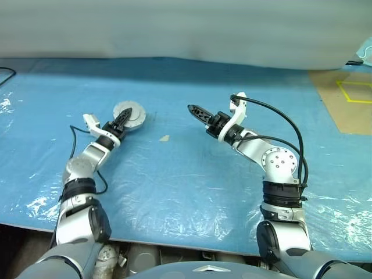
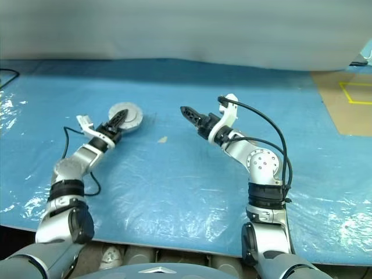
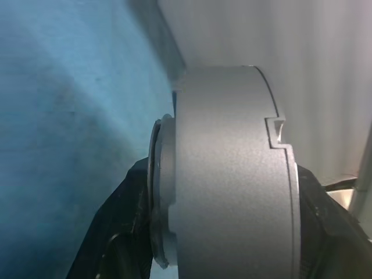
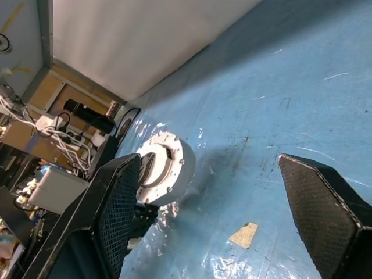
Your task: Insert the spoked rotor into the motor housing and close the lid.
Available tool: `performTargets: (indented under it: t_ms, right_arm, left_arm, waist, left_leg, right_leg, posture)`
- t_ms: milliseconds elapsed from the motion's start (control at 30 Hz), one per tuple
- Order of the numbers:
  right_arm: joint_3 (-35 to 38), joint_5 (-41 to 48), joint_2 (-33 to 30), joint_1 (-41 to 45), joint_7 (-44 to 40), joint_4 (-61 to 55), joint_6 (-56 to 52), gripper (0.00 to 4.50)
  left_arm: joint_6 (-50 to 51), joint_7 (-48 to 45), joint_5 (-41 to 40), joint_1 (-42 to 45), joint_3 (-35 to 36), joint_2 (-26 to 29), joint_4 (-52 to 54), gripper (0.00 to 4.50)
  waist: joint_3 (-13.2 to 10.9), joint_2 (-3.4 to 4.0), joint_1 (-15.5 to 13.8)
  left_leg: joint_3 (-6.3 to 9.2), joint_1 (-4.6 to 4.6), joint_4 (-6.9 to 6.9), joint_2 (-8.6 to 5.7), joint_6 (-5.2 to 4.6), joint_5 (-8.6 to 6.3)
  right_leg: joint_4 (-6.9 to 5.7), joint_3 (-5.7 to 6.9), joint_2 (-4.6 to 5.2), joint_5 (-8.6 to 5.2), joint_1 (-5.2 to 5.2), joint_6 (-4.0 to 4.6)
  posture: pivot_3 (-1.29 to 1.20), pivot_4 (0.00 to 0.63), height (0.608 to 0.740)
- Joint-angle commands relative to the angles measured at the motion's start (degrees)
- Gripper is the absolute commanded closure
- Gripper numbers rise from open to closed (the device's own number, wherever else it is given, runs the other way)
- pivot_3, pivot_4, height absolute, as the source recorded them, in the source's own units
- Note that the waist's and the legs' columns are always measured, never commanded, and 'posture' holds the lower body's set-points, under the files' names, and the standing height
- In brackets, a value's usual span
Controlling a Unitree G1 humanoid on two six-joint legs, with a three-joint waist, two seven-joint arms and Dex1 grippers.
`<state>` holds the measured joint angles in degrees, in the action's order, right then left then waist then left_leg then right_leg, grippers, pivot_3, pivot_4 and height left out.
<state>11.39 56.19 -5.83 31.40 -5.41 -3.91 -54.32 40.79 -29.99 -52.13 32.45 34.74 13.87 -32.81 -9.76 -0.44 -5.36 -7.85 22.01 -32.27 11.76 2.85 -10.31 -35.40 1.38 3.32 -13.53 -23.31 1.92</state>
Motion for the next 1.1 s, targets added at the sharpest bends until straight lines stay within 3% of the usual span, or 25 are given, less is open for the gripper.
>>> performTargets:
  t_ms: [33, 333, 567, 667, 933, 1033, 1100]
  right_arm:
    - [-0.7, -0.3, 0.5, 0.6, -1.2, -1.4, 0.5, 0.57]
    - [-1.1, -2.2, 0.8, 0.8, -1.5, -0.5, 0.2, 0.57]
    - [-1.3, -2.9, 1.2, 0.7, -1.8, -0.9, 0.3, 0.55]
    - [-1.3, -3.1, 1.4, 0.6, -2.1, -1.0, 0.4, 0.55]
    - [-1.8, -4.1, 1.8, 0.8, -3.1, -0.6, 0.9, 0.55]
    - [-2.1, -4.8, 1.7, 0.9, -4.0, -0.6, 1.2, 0.55]
    - [-2.8, -6.1, 0.7, 1.4, -5.2, -1.4, 2.1, 0.55]
  left_arm:
    - [4.1, 2.7, -4.4, -2.6, -0.5, -2.9, 10.4, 2.14]
    - [0.3, 5.1, 0.3, -5.4, -2.3, -3.9, 9.2, 2.14]
    - [-1.6, 4.6, 1.9, -5.3, -2.8, -1.3, 8.6, 0.02]
    - [-1.6, 4.0, 0.4, -4.9, -0.8, 1.3, 7.7, 0.02]
    - [-12.1, 2.2, 6.2, -0.6, 1.5, 12.6, -8.5, 0.02]
    - [-11.7, -0.3, 5.7, 1.8, 1.9, 14.7, -9.1, 0.02]
    - [-9.0, -3.0, 4.2, 3.8, -0.1, 14.5, -3.4, 0.02]
  waist:
    - [0.0, -0.01, -0.2]
    - [0.0, -0.03, 0.0]
    - [0.0, 0.0, 0.1]
    - [0.0, 0.01, 0.4]
    - [0.0, 0.01, 0.6]
    - [0.0, 0.01, -0.2]
    - [0.0, 0.0, -0.4]
  left_leg:
    - [0.0, 0.02, 0.0, 0.0, 0.0, 0.0]
    - [0.01, -0.01, -0.06, 0.0, 0.0, 0.0]
    - [-0.01, -0.31, -0.04, -0.01, 0.0, 0.0]
    - [-0.05, -0.37, -0.04, -0.01, 0.0, 0.0]
    - [-0.05, -0.34, 0.01, -0.04, 0.01, 0.0]
    - [-0.04, -0.26, 0.04, -0.03, 0.01, 0.0]
    - [-0.02, -0.21, 0.05, -0.01, 0.01, 0.0]
  right_leg:
    - [0.01, 0.0, 0.0, 0.0, 0.0, 0.0]
    - [0.01, -0.03, -0.01, 0.01, 0.02, -0.02]
    - [0.0, -0.08, -0.01, 0.01, 0.22, -0.03]
    - [0.0, -0.14, -0.02, 0.01, 0.23, -0.03]
    - [0.12, -0.14, 0.0, 0.01, 0.23, -0.04]
    - [0.17, -0.07, 0.01, 0.01, 0.23, -0.04]
    - [0.17, -0.02, 0.0, 0.01, 0.22, -0.04]
  posture:
    - [0.0, 0.15, 0.74]
    - [0.0, 0.15, 0.74]
    - [0.0, 0.15, 0.74]
    - [0.0, 0.15, 0.74]
    - [0.0, 0.15, 0.74]
    - [0.0, 0.15, 0.74]
    - [0.0, 0.15, 0.74]
